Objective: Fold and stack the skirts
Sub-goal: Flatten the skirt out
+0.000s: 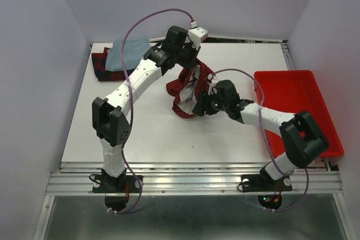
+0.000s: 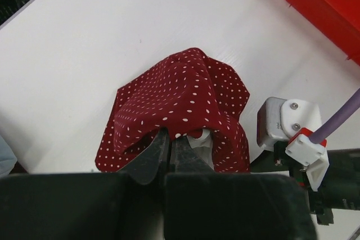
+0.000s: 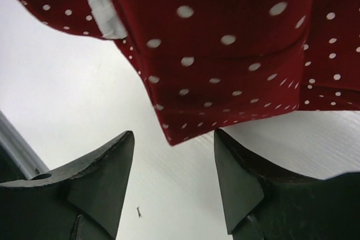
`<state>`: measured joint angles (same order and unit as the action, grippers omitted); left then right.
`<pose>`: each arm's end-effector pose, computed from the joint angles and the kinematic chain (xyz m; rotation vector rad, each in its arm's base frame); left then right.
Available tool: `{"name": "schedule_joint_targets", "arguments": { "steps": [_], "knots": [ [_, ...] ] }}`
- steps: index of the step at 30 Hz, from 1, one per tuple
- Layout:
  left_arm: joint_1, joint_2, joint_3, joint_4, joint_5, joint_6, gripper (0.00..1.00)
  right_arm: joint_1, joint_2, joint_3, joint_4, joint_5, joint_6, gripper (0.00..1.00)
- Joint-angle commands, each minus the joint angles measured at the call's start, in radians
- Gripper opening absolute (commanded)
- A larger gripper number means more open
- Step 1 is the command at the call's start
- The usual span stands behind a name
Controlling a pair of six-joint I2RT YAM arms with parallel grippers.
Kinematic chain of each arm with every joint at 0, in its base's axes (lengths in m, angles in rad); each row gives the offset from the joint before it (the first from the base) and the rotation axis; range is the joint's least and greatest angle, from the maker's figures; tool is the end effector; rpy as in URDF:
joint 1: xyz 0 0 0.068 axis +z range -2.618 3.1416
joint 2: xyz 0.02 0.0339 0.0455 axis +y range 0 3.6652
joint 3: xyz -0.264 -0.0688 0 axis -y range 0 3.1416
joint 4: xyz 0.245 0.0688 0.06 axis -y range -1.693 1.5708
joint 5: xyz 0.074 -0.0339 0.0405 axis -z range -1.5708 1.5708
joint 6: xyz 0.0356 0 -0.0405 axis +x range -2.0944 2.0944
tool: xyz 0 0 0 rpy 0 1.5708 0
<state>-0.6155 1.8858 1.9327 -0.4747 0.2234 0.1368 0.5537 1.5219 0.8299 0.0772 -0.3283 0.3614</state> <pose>0.3568 -0.2620 0.3908 0.8782 1.8266 -0.5285 0.2679 0.1791 0.2049 -0.4130 2.2474 0.8594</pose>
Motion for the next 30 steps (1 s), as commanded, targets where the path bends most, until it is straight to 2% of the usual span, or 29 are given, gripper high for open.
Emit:
{"name": "schedule_joint_targets", "arguments": {
  "steps": [1,5,11,15,17,19,24,30],
  "knots": [
    [0.026,-0.005,0.066,0.039,0.004,-0.031,0.00,0.061,0.063,0.101,0.006,0.210,0.073,0.64],
    [0.039,0.004,0.083,0.042,0.010,-0.039,0.00,0.075,0.159,0.166,-0.048,0.478,0.129,0.61],
    [0.065,-0.008,0.069,0.042,0.007,-0.045,0.00,0.075,0.290,0.236,-0.142,0.609,0.129,0.56],
    [0.112,-0.028,0.058,0.044,0.002,-0.048,0.00,0.075,0.221,0.167,-0.143,0.646,0.087,0.52],
    [0.137,-0.043,0.054,0.042,0.004,-0.045,0.00,0.060,0.178,0.129,-0.140,0.664,0.056,0.45],
    [0.149,-0.059,0.048,0.039,-0.002,-0.029,0.00,0.014,0.162,0.114,-0.145,0.670,0.039,0.43],
    [0.174,-0.126,-0.003,0.038,-0.035,0.003,0.00,-0.087,0.077,0.101,-0.217,0.631,-0.051,0.44],
    [0.177,-0.218,-0.103,0.051,-0.094,0.060,0.00,-0.107,-0.051,0.150,-0.292,0.540,-0.206,0.47]
  ]
}}
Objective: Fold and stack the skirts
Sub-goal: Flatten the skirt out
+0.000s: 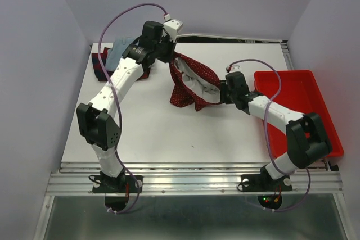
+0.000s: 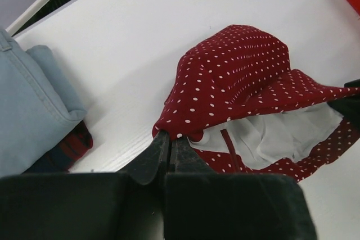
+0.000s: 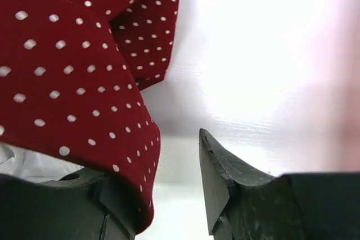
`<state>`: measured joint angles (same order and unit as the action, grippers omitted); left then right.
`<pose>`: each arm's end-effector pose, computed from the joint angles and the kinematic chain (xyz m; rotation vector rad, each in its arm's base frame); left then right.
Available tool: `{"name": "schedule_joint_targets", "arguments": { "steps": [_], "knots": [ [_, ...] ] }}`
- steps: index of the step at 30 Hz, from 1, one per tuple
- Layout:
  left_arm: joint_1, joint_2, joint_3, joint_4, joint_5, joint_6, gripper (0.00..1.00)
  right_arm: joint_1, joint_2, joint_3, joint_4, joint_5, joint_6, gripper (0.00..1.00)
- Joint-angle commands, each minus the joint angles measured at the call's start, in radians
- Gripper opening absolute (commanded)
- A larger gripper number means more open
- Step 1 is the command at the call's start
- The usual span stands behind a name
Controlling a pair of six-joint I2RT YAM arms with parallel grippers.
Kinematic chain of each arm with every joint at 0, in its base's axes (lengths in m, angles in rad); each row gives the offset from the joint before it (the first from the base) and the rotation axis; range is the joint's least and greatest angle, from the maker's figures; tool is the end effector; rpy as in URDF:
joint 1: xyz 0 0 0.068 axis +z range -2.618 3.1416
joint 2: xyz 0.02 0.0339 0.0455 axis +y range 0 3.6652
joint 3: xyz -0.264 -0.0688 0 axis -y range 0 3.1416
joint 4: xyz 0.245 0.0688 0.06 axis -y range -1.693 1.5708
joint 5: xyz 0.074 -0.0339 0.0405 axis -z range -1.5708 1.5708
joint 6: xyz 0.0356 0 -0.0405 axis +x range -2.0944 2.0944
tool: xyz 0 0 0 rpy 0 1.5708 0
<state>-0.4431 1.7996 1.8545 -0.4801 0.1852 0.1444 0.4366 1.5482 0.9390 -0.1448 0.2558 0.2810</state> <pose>0.3771 -0.1862 0.3990 0.6953 1.8838 -0.3764 0.3014 0.1307 0.2122 -0.0510 2.2952 0.0723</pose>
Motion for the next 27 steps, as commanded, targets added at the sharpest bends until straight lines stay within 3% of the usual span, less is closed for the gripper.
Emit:
{"name": "schedule_joint_targets", "arguments": {
  "steps": [1,4,7,8,17,23,27],
  "knots": [
    [0.006,-0.143,-0.050,0.061,-0.062,0.060,0.00,-0.001,-0.095,0.053,-0.091,-0.056,-0.146,0.46],
    [0.007,-0.181,-0.101,0.072,-0.066,0.067,0.00,-0.012,-0.108,0.099,-0.131,-0.095,-0.198,0.37],
    [0.007,-0.201,-0.145,0.064,-0.037,0.067,0.00,-0.021,-0.115,0.115,-0.137,-0.131,-0.241,0.03],
    [0.007,-0.206,-0.158,0.066,-0.032,0.067,0.00,-0.021,-0.115,0.116,-0.137,-0.142,-0.244,0.01],
    [0.009,-0.299,-0.320,0.058,-0.090,0.113,0.00,-0.102,-0.131,0.277,-0.269,-0.174,-0.344,0.01],
    [0.023,-0.394,-0.288,0.021,-0.171,0.129,0.00,-0.156,-0.163,0.496,-0.331,-0.109,-0.462,0.01],
    [0.023,-0.459,-0.270,0.106,-0.240,0.139,0.00,-0.165,-0.126,0.659,-0.331,-0.046,-0.497,0.01]
  ]
}}
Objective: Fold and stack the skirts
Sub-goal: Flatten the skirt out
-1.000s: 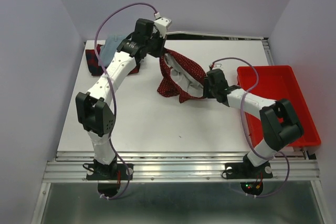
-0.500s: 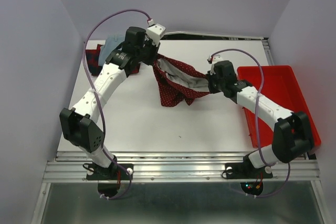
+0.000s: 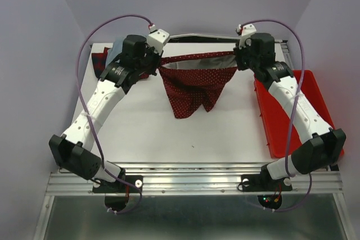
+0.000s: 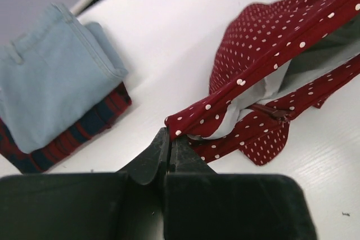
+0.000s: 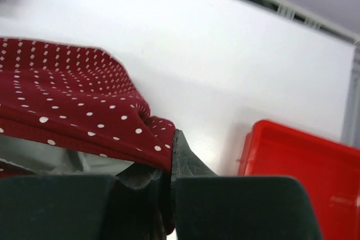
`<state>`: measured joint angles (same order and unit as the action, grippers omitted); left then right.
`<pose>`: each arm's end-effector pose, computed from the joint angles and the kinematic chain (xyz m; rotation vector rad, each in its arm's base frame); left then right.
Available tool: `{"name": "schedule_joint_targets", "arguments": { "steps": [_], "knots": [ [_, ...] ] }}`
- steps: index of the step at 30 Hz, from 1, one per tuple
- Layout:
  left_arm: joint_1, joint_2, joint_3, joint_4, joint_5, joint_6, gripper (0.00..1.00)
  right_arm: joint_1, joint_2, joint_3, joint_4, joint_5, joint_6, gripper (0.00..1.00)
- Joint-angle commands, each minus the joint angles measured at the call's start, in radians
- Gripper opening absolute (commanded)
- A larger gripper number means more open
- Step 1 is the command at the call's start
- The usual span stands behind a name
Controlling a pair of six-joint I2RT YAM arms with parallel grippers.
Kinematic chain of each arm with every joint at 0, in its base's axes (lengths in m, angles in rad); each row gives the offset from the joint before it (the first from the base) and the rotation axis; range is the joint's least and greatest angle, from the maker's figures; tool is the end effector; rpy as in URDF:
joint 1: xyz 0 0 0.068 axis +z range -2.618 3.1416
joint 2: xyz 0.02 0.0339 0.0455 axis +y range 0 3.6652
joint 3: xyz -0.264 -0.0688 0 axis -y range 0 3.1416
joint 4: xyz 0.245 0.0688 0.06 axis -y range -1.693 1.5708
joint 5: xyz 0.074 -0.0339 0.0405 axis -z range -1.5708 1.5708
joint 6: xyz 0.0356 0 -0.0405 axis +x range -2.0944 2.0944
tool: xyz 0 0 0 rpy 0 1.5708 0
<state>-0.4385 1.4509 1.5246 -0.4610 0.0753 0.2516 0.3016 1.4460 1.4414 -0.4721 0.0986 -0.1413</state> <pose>0.2974 -0.1424 0.4121 0.7102 1.8290 -0.1966 0.3158 0.0946 0.3841 -0.3890 2.0076 -0.0009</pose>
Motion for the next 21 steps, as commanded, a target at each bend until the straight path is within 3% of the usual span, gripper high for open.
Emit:
{"name": "schedule_joint_targets", "arguments": {
  "steps": [1,8,18,21],
  "knots": [
    [0.018,-0.110,0.087,0.100,-0.141,0.031,0.00,-0.030,-0.009,0.190,0.000,0.122,-0.083,0.01],
    [0.018,-0.110,0.135,0.196,-0.184,0.043,0.00,-0.039,0.097,0.424,0.001,0.194,-0.144,0.01],
    [0.018,-0.394,-0.104,0.173,-0.135,0.109,0.00,-0.039,-0.099,0.284,-0.121,0.098,-0.277,0.02],
    [0.018,-0.493,-0.150,0.113,-0.126,0.141,0.00,-0.039,-0.151,0.309,-0.261,0.060,-0.316,0.07]
  ]
}}
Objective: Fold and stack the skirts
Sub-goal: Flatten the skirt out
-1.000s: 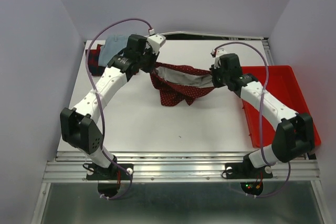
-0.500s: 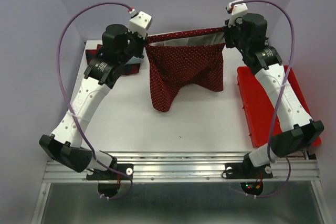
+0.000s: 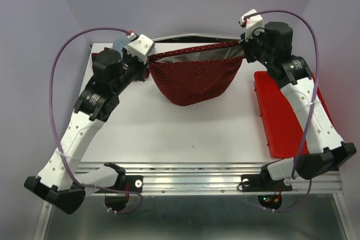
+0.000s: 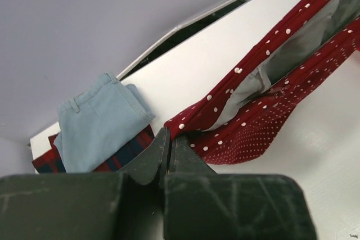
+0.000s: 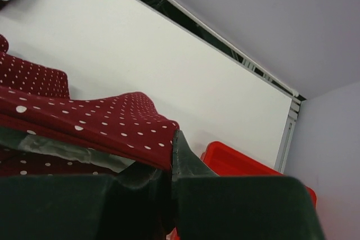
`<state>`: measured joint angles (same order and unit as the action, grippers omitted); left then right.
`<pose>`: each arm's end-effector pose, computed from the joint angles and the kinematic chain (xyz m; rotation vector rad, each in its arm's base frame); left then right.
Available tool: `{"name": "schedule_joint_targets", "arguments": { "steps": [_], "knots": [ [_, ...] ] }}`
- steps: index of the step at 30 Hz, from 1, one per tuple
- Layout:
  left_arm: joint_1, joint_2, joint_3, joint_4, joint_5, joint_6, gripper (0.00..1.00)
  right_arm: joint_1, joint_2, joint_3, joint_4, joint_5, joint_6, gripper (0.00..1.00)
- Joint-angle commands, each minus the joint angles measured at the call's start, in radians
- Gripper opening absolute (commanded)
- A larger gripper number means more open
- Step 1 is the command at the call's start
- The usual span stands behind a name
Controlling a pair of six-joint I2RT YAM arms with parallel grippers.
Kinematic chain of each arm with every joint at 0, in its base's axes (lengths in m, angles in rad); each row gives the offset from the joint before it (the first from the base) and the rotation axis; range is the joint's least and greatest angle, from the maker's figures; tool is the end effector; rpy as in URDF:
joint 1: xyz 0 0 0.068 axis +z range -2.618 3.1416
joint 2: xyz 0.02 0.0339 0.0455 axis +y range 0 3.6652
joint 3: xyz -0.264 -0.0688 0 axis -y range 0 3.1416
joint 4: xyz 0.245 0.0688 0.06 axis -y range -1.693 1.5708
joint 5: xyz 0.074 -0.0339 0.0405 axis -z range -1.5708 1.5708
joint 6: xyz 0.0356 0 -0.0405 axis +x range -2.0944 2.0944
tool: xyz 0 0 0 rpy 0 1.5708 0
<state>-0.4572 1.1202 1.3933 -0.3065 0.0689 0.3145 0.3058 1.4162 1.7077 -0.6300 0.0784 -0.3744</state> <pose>0.2091 -0.1056 0.4713 0.6539 1.4675 -0.1659 0.2870 0.0877 0.4659 -0.5869 1.8177 -0.1212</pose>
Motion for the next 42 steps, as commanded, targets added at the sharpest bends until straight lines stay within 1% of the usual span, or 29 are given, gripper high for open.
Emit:
{"name": "schedule_joint_targets", "arguments": {
  "steps": [1,3,4,6,7,9,10,11,13,16,18,21,24,26,27,28,29,30,31,33,34,35,36,37,38,39,40,41,42],
  "knots": [
    [0.037,-0.186,-0.034,-0.063,-0.109,0.086,0.00,-0.043,-0.132,0.056,-0.137,0.067,-0.093,0.09],
    [0.037,-0.232,-0.043,-0.150,-0.075,0.104,0.00,-0.043,-0.160,0.085,-0.210,0.041,-0.121,0.10],
    [0.037,-0.275,-0.045,-0.189,-0.007,0.130,0.00,-0.043,-0.169,0.119,-0.293,0.006,-0.133,0.10],
    [0.037,-0.333,-0.045,-0.276,0.023,0.143,0.00,-0.043,-0.186,0.150,-0.377,-0.028,-0.167,0.10],
    [0.037,-0.348,-0.037,-0.310,0.058,0.156,0.00,-0.043,-0.201,0.186,-0.472,-0.067,-0.187,0.10],
    [0.037,-0.387,-0.021,-0.400,0.113,0.170,0.00,-0.043,-0.214,0.220,-0.558,-0.144,-0.219,0.09],
    [0.037,-0.395,-0.008,-0.420,0.124,0.170,0.00,-0.043,-0.224,0.252,-0.629,-0.160,-0.230,0.07],
    [0.037,-0.402,0.016,-0.449,0.134,0.161,0.00,-0.043,-0.227,0.265,-0.654,-0.170,-0.233,0.03],
    [0.037,-0.399,0.042,-0.479,0.157,0.153,0.00,-0.043,-0.229,0.285,-0.687,-0.175,-0.235,0.01],
    [0.038,-0.363,0.072,-0.513,0.166,0.132,0.00,-0.043,-0.204,0.293,-0.691,-0.166,-0.247,0.01],
    [0.037,-0.327,0.050,-0.507,0.170,0.115,0.00,-0.043,-0.194,0.235,-0.656,-0.157,-0.247,0.01],
    [0.037,-0.283,-0.020,-0.433,0.114,0.074,0.00,-0.043,-0.160,0.120,-0.544,-0.108,-0.233,0.01],
    [0.037,-0.142,-0.051,-0.346,0.023,0.019,0.00,-0.043,-0.074,0.066,-0.392,0.012,-0.215,0.01],
    [0.040,-0.068,-0.022,-0.292,0.006,-0.005,0.00,-0.043,-0.005,0.090,-0.358,0.047,-0.207,0.01],
    [0.043,0.023,0.004,-0.284,-0.001,-0.014,0.00,-0.043,0.074,0.152,-0.341,0.066,-0.201,0.01],
    [0.063,0.123,0.082,-0.283,-0.001,-0.024,0.00,-0.043,0.119,0.199,-0.336,0.073,-0.192,0.01],
    [0.081,0.124,0.126,-0.283,0.003,-0.029,0.00,-0.043,0.163,0.254,-0.338,0.080,-0.192,0.01],
    [0.100,0.218,0.183,-0.286,0.032,-0.029,0.00,-0.043,0.212,0.318,-0.341,0.096,-0.193,0.01],
    [0.118,0.261,0.304,-0.286,0.045,-0.028,0.00,-0.054,0.307,0.460,-0.347,0.109,-0.193,0.01],
    [0.152,0.401,0.451,-0.283,0.017,-0.015,0.00,-0.065,0.409,0.625,-0.356,0.153,-0.219,0.01],
    [0.166,0.449,0.633,-0.298,0.028,0.001,0.00,-0.065,0.505,0.779,-0.355,0.176,-0.236,0.01],
    [0.181,0.499,0.727,-0.327,0.043,0.012,0.00,-0.065,0.547,0.849,-0.347,0.199,-0.266,0.01],
    [0.204,0.597,0.834,-0.347,0.060,0.017,0.00,-0.065,0.581,0.900,-0.335,0.239,-0.282,0.01],
    [0.207,0.642,0.933,-0.371,0.058,0.023,0.00,-0.065,0.601,0.927,-0.286,0.250,-0.291,0.01],
    [0.210,0.685,1.113,-0.409,0.057,0.028,0.00,-0.065,0.596,0.914,-0.249,0.257,-0.297,0.01],
    [0.212,0.717,1.180,-0.420,0.060,0.035,0.00,-0.065,0.580,0.882,-0.211,0.258,-0.296,0.01],
    [0.213,0.742,1.197,-0.421,0.069,0.052,0.00,-0.065,0.557,0.839,-0.132,0.251,-0.282,0.01],
    [0.216,0.700,1.154,-0.383,0.075,0.055,0.00,-0.065,0.499,0.751,-0.096,0.245,-0.246,0.01],
    [0.221,0.655,1.068,-0.346,0.127,0.051,0.00,-0.065,0.472,0.712,-0.076,0.233,-0.224,0.01]
  ]
}}
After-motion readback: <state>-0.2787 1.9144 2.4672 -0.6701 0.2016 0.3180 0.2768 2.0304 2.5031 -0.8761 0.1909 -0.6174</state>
